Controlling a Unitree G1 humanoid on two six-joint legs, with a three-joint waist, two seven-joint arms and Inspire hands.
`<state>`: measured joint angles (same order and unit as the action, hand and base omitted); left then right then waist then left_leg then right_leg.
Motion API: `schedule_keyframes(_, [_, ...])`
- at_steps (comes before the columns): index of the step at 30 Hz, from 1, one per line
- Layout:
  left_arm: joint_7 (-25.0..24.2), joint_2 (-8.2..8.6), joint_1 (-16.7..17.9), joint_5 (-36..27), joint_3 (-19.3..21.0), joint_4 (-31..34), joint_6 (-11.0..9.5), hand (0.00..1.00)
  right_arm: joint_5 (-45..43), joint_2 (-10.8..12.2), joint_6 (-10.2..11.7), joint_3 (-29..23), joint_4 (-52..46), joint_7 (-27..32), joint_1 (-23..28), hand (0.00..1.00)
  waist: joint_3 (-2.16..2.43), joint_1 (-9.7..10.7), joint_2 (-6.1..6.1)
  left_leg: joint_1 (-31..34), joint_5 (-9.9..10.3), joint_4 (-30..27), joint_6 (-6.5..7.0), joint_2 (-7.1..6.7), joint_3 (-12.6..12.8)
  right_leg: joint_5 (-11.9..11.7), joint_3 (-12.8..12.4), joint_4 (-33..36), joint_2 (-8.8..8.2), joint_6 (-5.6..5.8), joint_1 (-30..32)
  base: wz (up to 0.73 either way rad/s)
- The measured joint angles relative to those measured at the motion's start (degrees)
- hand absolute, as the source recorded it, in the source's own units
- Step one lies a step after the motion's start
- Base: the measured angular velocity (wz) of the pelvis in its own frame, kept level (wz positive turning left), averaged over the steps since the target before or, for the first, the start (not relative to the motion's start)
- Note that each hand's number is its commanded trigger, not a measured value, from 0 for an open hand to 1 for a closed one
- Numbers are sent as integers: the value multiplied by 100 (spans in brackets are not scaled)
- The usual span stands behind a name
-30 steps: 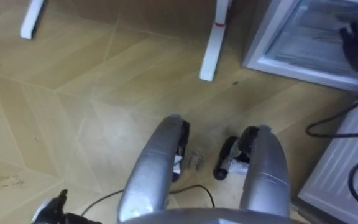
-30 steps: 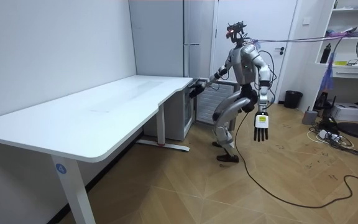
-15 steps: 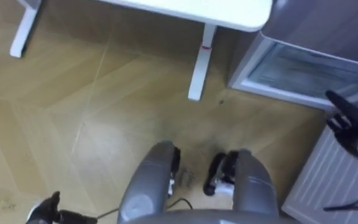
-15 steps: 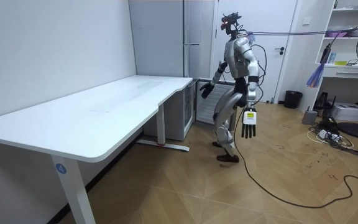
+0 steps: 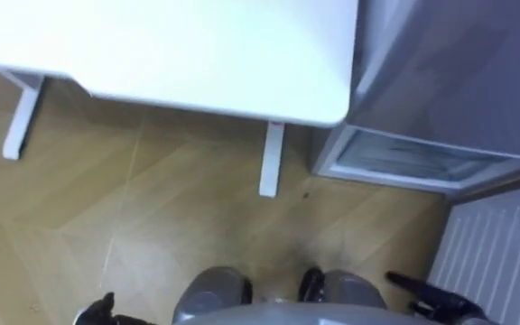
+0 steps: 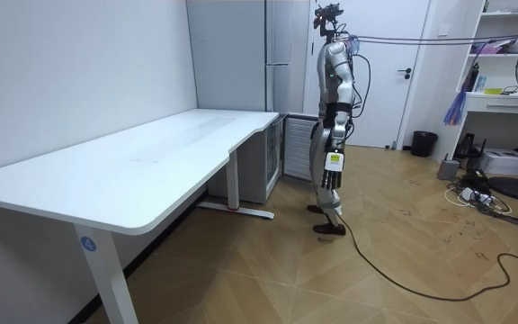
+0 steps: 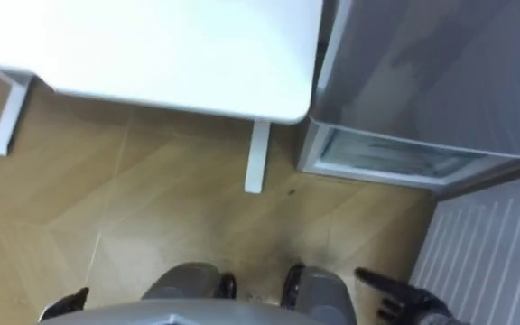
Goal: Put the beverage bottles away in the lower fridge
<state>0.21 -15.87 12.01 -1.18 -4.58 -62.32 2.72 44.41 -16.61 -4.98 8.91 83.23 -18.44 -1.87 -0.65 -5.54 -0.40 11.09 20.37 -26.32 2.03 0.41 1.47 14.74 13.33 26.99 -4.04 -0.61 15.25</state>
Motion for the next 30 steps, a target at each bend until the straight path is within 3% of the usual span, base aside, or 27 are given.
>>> schedule_keyframes(4, [64,191,1,620,52,-175,64,0,-798,184,70,151,-343,9,218,0,16,50,-37,-530,-63,403,-22,41,5,-81,87,-467,105,33,-595,6])
schedule_keyframes(7, [132,347,1,823,117,-191,219,0,-908,272,68,377,-451,29,215,0,15,43,-62,-787,-85,514,-34,100,16,-137,86,-674,163,40,-850,-3])
schedule_keyframes(11, [176,485,7,1254,291,-209,398,0,-770,427,59,278,-505,36,399,0,14,83,-52,-1145,-118,773,-38,107,-10,-153,109,-875,194,57,-1235,3])
schedule_keyframes(17, [227,605,4,1600,596,-201,658,0,-853,515,12,-24,-522,24,481,0,30,233,-20,-1413,-132,997,-46,96,6,-159,86,-977,241,67,-1438,-1])
schedule_keyframes(23, [158,639,3,1828,908,-194,824,0,-877,533,-42,-191,-512,-61,540,0,41,247,-24,-1564,-230,1137,-85,98,63,-204,14,-1138,300,53,-1551,-4])
schedule_keyframes(30, [146,636,-7,1893,1003,-189,1064,0,-1079,518,-155,-155,-514,-156,557,0,46,230,-69,-1877,-303,1327,-110,139,145,-323,-77,-1449,392,41,-1847,-6])
